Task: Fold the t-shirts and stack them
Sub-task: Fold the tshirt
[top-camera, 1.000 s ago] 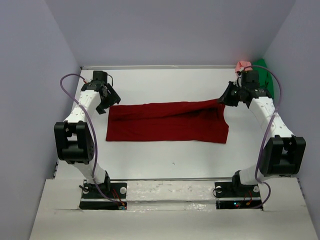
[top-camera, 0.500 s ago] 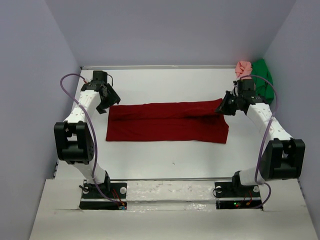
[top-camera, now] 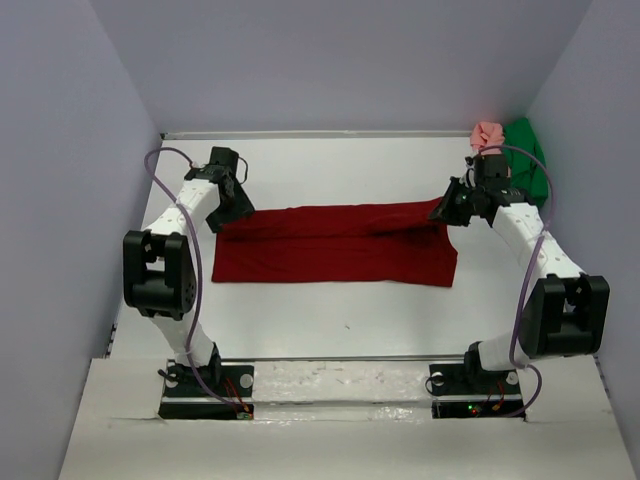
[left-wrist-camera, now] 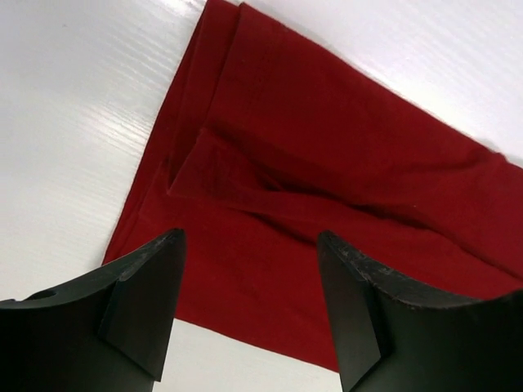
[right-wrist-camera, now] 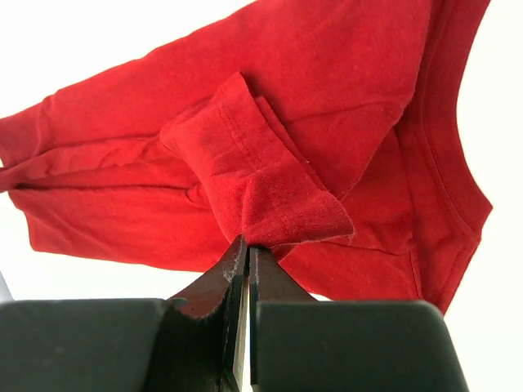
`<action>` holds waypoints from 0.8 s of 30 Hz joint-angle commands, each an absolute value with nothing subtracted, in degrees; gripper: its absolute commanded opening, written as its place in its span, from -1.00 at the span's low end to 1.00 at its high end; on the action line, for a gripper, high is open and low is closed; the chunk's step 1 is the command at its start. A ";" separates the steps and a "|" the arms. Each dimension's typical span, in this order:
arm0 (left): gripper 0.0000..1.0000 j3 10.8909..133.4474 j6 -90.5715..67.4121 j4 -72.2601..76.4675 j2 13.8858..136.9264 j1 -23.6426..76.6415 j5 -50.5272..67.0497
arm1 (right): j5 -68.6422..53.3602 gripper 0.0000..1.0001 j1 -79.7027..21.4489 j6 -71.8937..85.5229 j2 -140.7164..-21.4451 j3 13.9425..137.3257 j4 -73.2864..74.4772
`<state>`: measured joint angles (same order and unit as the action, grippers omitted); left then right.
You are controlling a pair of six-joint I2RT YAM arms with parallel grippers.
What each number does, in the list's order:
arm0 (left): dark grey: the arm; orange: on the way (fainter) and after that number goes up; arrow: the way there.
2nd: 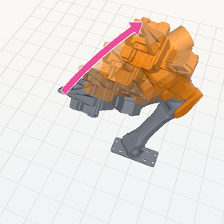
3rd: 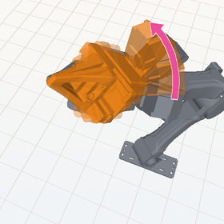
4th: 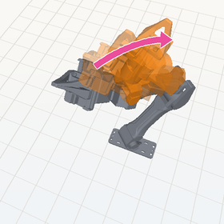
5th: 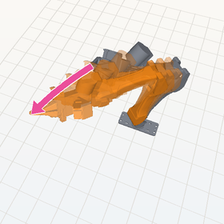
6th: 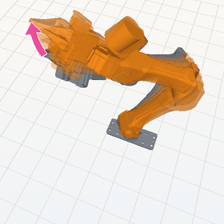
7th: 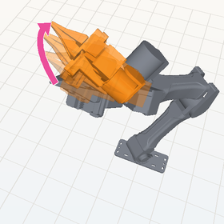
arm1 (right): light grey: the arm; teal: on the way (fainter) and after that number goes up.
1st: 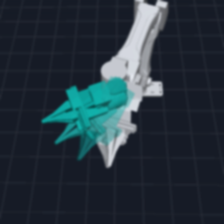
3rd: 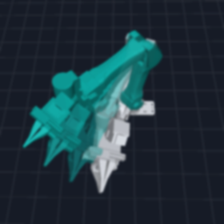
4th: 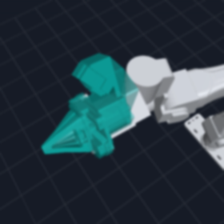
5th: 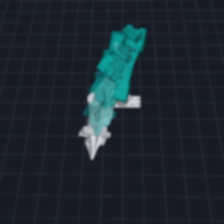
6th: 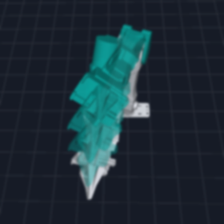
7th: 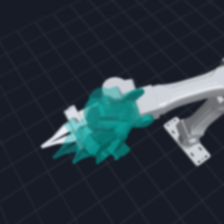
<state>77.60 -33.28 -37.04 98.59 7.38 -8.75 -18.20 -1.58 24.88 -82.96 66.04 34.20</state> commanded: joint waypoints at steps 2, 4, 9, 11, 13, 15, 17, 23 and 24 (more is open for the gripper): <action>0.51 76.20 -35.15 -39.46 99.14 7.38 -13.44 | -18.63 -1.00 -1.93 23.82 -82.88 69.61 31.46; 0.50 76.20 -36.99 -40.51 99.31 7.38 -16.34 | -18.89 -1.00 -1.93 23.73 -82.79 69.52 31.46; 0.51 77.69 -38.85 -41.75 100.89 7.21 -20.57 | -19.42 -1.00 -1.93 23.47 -82.79 69.17 31.29; 0.51 78.22 -38.94 -41.92 101.86 7.03 -20.39 | -19.69 -1.00 -1.93 23.20 -82.79 69.17 31.38; 0.50 78.57 -39.02 -41.75 102.65 7.03 -20.04 | -19.77 -1.00 -1.93 23.03 -82.62 69.08 31.38; 0.50 78.66 -39.02 -41.40 103.18 7.03 -20.13 | -19.78 -1.00 -1.93 22.94 -82.18 69.08 31.38; 0.49 78.92 -39.02 -41.13 104.32 6.86 -20.13 | -19.69 -1.00 -1.93 22.85 -82.00 69.26 31.38; 0.33 81.03 -38.50 -40.08 105.91 6.59 -19.78 | -20.04 -1.00 -1.93 22.59 -82.26 69.08 31.29; 0.25 81.64 -38.32 -39.82 106.08 6.59 -19.43 | -20.13 -1.00 -1.93 22.76 -82.44 69.00 31.38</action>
